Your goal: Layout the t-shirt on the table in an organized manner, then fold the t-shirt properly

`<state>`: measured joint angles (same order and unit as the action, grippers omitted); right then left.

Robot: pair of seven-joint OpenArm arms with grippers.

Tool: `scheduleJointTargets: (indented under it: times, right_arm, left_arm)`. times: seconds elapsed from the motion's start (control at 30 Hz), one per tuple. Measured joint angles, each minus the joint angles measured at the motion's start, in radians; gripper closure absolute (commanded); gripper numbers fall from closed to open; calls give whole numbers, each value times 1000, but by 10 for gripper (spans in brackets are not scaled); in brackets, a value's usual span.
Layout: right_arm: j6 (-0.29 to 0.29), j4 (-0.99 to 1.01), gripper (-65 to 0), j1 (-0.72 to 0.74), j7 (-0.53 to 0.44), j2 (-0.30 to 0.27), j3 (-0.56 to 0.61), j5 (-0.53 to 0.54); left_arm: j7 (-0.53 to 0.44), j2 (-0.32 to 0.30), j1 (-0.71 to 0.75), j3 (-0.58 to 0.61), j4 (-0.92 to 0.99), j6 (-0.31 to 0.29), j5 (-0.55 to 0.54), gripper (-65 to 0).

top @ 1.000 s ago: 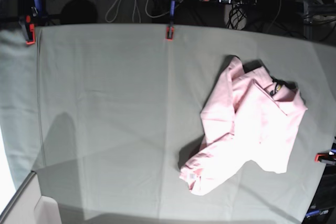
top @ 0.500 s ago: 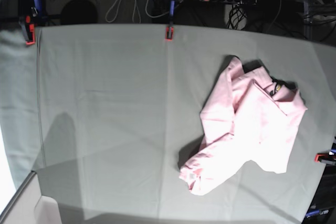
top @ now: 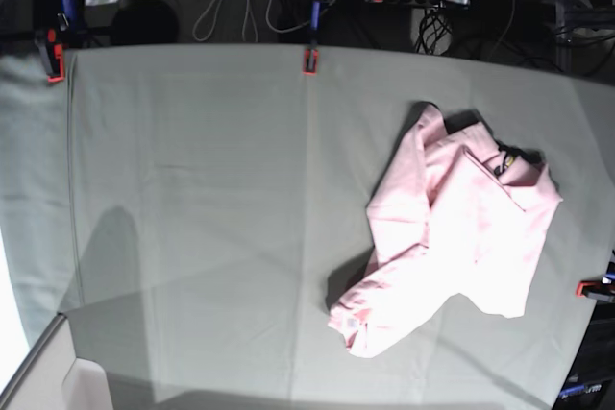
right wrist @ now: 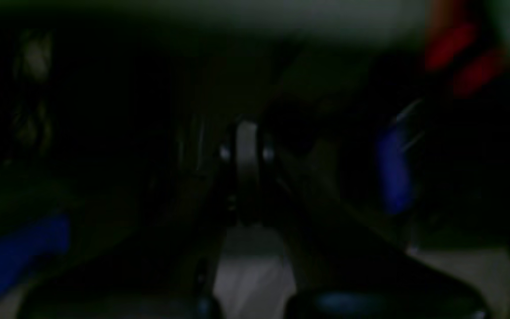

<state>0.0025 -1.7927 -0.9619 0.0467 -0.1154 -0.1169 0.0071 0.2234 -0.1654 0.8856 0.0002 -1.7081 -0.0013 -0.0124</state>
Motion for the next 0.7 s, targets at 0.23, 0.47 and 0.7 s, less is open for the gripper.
scheduleJointTargets:
  times: [0.23,0.47,0.7]
  right_arm:
    - [0,-161,0,50,8,3,1,1]
    - [1,-183,0,126,11,2,102,2]
    - [1,-185,0,269,237,2,303,2]
  left_arm:
    - [266,-13,-33,-29,-224,-2,-228,0]
    - [422,-26,-150,-184,-263,2,-447,0]
    - [530,-26,-219,-304,-262,5,-553,0]
